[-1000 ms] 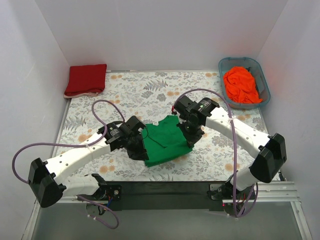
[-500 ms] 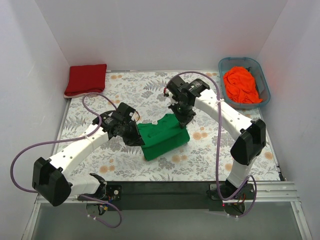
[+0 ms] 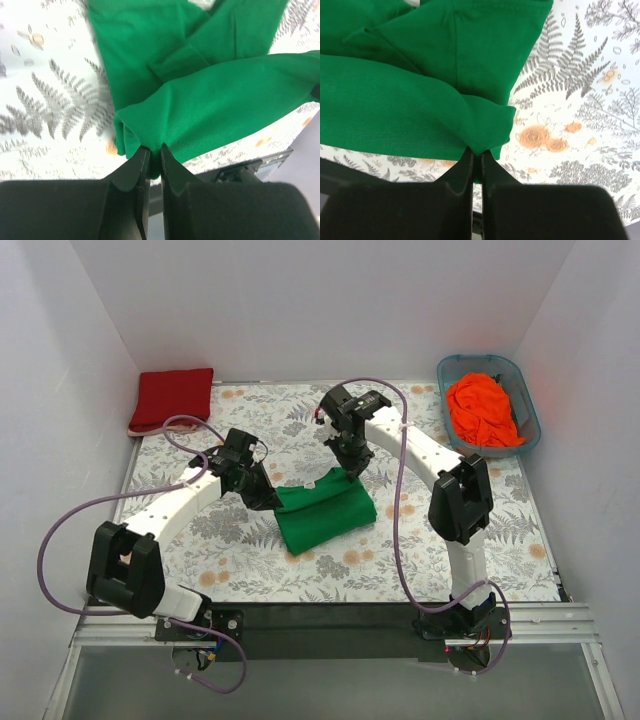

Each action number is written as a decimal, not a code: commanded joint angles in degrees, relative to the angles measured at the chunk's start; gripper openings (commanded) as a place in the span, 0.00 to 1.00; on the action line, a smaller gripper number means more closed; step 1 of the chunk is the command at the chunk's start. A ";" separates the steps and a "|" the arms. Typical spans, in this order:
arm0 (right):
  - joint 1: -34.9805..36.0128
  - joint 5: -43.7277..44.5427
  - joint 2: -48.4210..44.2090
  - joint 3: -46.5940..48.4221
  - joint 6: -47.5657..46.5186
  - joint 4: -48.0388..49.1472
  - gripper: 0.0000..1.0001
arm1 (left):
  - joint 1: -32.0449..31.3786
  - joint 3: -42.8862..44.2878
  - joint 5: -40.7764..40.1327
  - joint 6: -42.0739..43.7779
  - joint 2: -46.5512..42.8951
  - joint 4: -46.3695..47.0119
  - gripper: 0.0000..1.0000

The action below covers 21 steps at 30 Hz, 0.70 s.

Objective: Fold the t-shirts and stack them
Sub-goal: Fold the tshirt

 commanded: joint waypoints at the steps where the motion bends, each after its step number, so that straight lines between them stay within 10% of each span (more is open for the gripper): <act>1: -1.54 1.66 1.94 1.59 -1.39 5.85 0.01 | 1.47 -0.99 -0.72 2.75 2.73 4.56 0.00; 17: -6.46 0.95 2.38 -11.51 0.71 20.37 0.08 | 2.09 -4.16 -4.77 2.93 10.83 14.58 0.01; 21: -6.55 1.21 1.07 -12.12 2.38 21.25 0.25 | 2.09 -3.81 -6.35 3.11 9.26 15.20 0.39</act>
